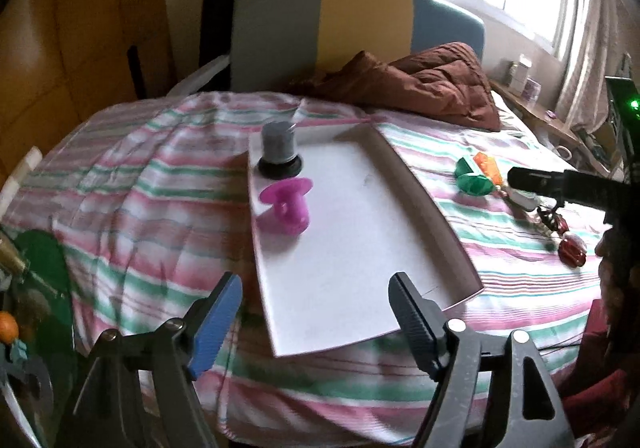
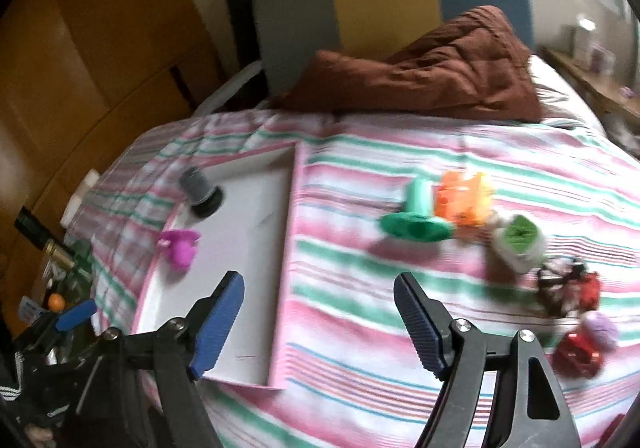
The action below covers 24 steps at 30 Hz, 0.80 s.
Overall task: Organize rigid objects
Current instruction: 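Move both tools back toward the remaining toys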
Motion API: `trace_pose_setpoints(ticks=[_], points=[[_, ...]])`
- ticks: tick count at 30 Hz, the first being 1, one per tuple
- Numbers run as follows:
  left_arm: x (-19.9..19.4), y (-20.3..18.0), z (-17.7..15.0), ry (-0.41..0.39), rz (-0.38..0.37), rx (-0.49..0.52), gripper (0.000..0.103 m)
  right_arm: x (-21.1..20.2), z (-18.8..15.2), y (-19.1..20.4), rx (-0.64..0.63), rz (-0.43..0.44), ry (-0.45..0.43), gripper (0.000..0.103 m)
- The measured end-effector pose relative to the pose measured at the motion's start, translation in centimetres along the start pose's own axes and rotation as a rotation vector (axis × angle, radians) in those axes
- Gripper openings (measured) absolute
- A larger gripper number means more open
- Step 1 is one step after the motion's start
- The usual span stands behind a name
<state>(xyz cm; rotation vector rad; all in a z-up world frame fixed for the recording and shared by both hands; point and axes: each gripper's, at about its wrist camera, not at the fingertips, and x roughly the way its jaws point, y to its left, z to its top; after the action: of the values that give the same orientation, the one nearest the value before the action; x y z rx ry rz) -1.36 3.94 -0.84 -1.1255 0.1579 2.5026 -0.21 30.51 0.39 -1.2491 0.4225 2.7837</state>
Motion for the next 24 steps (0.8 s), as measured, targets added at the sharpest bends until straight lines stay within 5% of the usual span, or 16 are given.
trace_pose_setpoints(ticks=[14, 24], points=[[0.6, -5.4, 2.9, 0.008, -0.244, 0.045, 0.087, -6.4, 2.0, -15.7, 0.314, -0.217, -0.223, 0.081], [3.8, -11.9, 6.6, 0.080, -0.234, 0.114, 0.086, -6.2, 0.0, -22.3, 0.488, -0.251, -0.260, 0.081]])
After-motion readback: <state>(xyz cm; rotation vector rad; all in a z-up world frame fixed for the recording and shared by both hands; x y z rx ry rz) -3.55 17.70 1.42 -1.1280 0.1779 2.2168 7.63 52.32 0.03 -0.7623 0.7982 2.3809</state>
